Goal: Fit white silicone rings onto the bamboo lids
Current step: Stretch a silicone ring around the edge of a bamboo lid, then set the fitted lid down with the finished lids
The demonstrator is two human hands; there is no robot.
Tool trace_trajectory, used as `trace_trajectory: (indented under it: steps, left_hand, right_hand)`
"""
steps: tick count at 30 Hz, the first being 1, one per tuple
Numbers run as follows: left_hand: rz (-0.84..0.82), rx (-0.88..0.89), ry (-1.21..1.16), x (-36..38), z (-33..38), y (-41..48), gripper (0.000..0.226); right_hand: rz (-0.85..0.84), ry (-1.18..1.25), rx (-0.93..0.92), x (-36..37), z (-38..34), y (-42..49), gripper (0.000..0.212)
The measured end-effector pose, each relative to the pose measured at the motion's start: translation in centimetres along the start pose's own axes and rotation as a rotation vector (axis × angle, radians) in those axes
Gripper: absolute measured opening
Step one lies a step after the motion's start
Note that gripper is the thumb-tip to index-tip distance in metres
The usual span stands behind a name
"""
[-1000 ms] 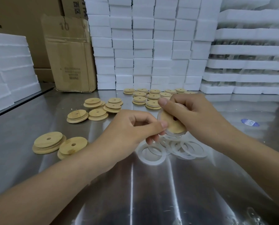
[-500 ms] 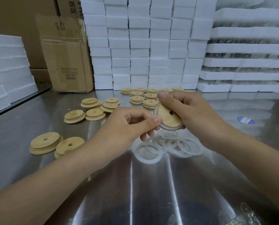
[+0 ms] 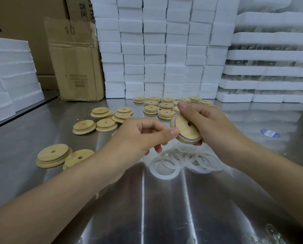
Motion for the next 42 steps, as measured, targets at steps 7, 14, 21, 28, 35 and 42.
trace_trajectory:
  steps: [7, 14, 21, 28, 35, 42]
  left_hand:
    - [-0.007, -0.189, -0.129, -0.2, -1.0, 0.0, 0.027]
    - [0.127, -0.296, -0.277, -0.4, -2.3, 0.3, 0.020]
    - [0.183, -0.315, -0.288, -0.8, -2.5, 0.3, 0.014]
    - [0.182, -0.325, -0.268, -0.7, -2.6, 0.3, 0.009]
    - [0.180, -0.320, -0.261, -0.6, -2.5, 0.2, 0.010]
    - [0.179, -0.326, -0.246, -0.5, -2.6, 0.2, 0.009]
  right_hand:
    - [-0.190, -0.005, 0.059, 0.3, 0.5, -0.2, 0.057]
    - [-0.098, -0.192, 0.016, -0.4, 1.2, 0.2, 0.061]
    - [0.203, -0.736, 0.027, -6.4, 2.9, 1.5, 0.055]
    - [0.044, -0.824, 0.101, -5.1, 5.4, 1.7, 0.078]
    - [0.074, -0.685, -0.030, -4.3, 5.0, 1.6, 0.029]
    - [-0.107, -0.819, -0.037, -3.5, 4.6, 1.7, 0.032]
Point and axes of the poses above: each hand's wrist, its own y-axis towards the middle knuckle, its own x-axis out of the palm, z = x × y, the point moved 4 cm from there along y, towards the middle knuckle, and after that the axes turned 3 degrees about x, right-handed, at the moved point
